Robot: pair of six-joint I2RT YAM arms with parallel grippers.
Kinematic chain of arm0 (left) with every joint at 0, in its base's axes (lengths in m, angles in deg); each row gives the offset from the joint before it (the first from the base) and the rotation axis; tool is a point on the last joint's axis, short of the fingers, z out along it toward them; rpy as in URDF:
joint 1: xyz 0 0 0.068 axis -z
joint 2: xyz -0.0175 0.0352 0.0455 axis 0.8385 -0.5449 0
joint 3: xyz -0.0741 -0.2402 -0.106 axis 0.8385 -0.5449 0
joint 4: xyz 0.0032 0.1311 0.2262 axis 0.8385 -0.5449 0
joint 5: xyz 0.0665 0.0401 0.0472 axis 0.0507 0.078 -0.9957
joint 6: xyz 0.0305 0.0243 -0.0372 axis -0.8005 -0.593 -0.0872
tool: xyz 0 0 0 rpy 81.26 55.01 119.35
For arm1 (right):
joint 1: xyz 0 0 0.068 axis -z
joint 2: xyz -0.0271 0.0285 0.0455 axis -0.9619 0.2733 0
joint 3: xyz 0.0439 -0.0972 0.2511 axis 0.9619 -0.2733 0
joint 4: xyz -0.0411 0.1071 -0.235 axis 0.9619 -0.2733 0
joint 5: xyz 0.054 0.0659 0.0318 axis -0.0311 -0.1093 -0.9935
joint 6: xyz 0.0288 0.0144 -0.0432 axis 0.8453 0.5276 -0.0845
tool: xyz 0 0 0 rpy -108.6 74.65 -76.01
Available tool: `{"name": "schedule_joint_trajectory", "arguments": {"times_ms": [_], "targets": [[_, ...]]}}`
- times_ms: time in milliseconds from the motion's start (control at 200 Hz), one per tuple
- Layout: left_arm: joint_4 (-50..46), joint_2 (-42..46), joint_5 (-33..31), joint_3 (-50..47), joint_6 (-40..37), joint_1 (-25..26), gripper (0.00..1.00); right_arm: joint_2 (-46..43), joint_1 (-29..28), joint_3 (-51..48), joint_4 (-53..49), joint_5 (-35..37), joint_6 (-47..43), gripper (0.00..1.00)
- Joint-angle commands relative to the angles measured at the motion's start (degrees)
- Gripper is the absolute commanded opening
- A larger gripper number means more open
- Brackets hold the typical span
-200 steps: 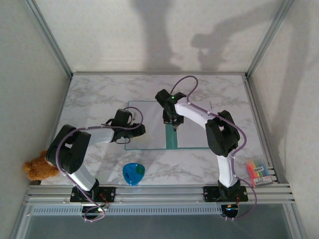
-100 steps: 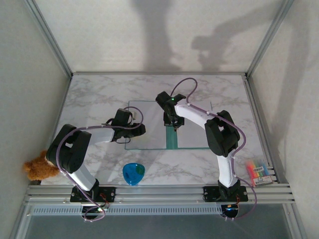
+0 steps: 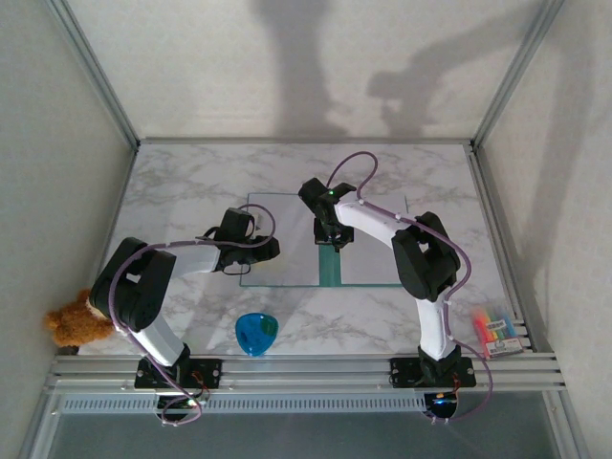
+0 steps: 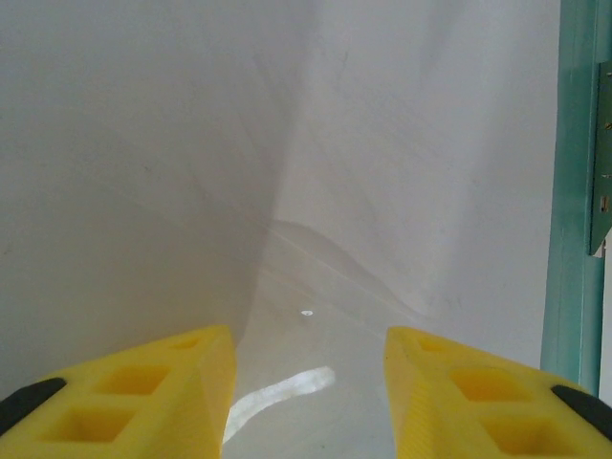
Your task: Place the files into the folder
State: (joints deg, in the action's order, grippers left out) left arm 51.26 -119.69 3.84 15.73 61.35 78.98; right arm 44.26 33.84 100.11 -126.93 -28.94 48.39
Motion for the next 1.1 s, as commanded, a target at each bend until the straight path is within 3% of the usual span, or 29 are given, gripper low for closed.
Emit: {"name": "schedule_joint_trajectory", "arguments": {"times_ms": [0, 1092], "targets": [[-5.1, -3.2, -1.4, -0.8, -0.7, 0.4, 0.47, 1.8, -0.1, -1.5, -3.2, 1.3, -0.4, 0.06], [-5.0, -4.9, -1.3, -0.9, -0.5, 0.4, 0.46, 4.8, -0.1, -5.2, -1.4, 4.4, -2.1, 0.0]]}}
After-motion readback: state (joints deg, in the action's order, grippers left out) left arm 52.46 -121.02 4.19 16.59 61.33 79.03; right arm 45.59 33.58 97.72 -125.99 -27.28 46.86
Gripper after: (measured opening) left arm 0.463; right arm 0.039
